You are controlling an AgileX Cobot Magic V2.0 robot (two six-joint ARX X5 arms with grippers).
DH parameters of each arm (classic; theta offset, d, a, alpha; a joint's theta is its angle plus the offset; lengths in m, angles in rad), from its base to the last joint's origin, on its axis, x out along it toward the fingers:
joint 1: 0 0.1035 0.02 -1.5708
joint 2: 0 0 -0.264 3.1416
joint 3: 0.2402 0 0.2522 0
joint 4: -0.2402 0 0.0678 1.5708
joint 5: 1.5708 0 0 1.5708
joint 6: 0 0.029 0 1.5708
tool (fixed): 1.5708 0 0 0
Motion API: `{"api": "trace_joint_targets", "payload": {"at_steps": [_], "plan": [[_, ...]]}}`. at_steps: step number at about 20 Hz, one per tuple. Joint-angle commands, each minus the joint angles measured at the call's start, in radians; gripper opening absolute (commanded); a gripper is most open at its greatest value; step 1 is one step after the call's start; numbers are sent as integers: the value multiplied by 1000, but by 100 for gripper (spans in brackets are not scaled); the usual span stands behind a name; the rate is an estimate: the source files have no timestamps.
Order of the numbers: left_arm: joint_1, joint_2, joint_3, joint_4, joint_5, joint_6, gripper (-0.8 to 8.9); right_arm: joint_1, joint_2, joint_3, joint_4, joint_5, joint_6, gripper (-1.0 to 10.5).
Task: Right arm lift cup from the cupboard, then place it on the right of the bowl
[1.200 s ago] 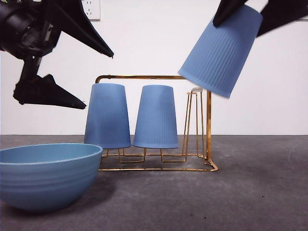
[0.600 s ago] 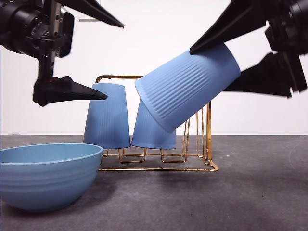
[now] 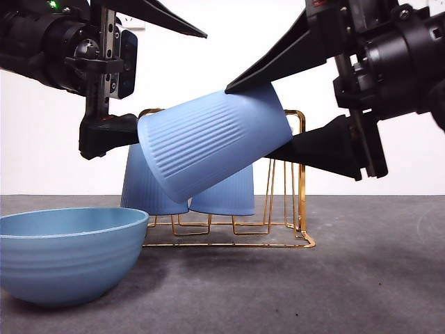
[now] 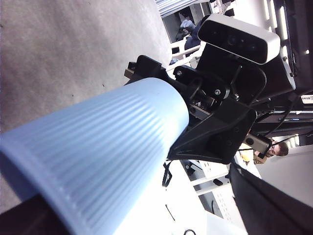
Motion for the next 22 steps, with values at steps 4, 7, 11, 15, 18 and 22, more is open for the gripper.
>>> {"api": "trace_joint_targets", "payload": {"at_steps": [4,7,11,15,18,22], "plan": [[-6,17,17,10,13,5,24,20,51,5,77,-27,53,252],[-6,17,17,10,13,19,5,34,51,5,77,-26,55,252],[-7,17,17,10,14,22,5,39,51,5,76,-14,56,327],[-7,12,17,8,37,21,5,39,46,5,76,-18,36,527],[-9,-9,18,9,37,13,6,23,5,5,22,-10,18,526],[-25,-18,41,3,4,-61,9,-33,-128,5,-189,37,-35,526]]}}
